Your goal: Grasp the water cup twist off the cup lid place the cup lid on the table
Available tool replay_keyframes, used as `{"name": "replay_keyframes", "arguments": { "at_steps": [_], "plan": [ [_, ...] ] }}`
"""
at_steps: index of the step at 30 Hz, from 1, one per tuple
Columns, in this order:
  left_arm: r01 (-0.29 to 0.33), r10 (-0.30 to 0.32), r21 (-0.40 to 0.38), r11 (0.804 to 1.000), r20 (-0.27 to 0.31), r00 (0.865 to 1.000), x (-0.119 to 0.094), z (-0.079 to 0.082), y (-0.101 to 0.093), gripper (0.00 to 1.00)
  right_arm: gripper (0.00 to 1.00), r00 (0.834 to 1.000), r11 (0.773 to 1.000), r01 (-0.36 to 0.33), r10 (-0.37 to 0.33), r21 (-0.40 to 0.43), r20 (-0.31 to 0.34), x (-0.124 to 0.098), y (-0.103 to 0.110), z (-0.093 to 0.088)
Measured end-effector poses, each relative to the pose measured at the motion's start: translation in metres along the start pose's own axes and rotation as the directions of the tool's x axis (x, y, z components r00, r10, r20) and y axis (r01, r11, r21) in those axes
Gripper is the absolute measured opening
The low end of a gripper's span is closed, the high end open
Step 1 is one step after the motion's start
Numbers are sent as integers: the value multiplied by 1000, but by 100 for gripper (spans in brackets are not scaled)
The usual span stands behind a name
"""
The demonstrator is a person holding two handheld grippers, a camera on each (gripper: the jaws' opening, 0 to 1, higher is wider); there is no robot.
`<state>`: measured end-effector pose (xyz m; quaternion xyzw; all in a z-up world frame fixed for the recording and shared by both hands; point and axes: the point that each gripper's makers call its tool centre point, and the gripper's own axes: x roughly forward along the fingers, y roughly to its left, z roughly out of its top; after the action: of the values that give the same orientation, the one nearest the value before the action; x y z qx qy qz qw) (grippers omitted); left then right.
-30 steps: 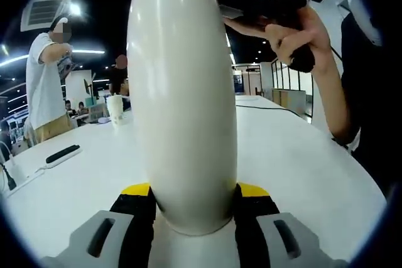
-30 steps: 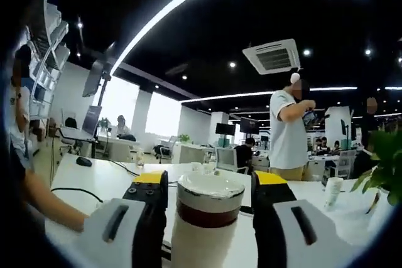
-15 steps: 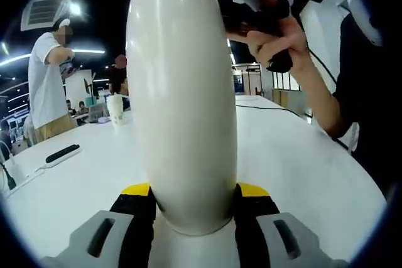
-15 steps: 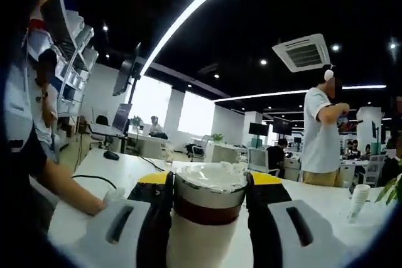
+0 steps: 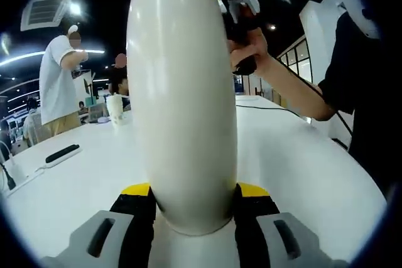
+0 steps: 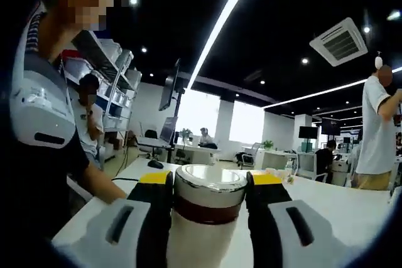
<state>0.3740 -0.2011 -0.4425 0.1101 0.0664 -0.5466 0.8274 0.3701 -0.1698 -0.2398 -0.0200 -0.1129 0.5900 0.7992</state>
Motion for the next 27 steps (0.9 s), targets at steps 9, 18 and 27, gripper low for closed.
{"name": "replay_keyframes", "arguments": {
  "at_steps": [9,18,27],
  "plan": [
    [-1,1,0,1000,0,1000,0,0,0,50,60,966,968,247,-249,44,64,-13,-3,19],
    [-2,2,0,1000,0,1000,0,0,0,50,56,872,873,487,-487,4,45,-12,-8,13],
    [-2,2,1,1000,-1,1000,0,0,0,50,49,869,869,493,-494,-39,-16,-4,-12,5]
  ]
}}
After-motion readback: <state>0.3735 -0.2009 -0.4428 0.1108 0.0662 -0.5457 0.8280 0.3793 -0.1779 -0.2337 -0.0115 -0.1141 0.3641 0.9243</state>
